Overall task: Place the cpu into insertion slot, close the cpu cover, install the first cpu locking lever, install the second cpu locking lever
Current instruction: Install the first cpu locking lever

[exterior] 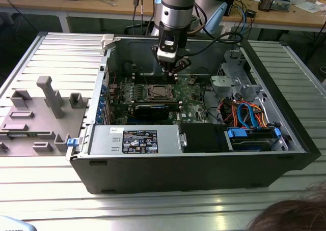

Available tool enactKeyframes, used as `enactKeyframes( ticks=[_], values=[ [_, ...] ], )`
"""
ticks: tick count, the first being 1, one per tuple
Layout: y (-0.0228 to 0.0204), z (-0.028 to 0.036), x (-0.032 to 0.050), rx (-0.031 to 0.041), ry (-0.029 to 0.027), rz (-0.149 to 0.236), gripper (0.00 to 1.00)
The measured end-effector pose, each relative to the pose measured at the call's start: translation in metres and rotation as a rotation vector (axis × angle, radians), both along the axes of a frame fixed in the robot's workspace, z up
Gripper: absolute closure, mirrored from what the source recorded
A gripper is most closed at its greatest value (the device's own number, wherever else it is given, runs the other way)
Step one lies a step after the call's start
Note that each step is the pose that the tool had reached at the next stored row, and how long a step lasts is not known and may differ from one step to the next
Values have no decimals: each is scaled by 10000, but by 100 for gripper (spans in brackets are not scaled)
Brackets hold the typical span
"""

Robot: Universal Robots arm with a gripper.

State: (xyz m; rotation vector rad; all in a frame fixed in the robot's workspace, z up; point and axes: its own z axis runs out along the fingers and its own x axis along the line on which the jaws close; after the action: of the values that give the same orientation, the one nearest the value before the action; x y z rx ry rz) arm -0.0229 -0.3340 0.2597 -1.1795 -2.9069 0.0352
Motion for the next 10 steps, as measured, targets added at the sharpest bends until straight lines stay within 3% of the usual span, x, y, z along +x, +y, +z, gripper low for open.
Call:
enactKeyframes(
  ticks=[10],
  values=[
    [0,0,0,0,0,358,89]
  ],
)
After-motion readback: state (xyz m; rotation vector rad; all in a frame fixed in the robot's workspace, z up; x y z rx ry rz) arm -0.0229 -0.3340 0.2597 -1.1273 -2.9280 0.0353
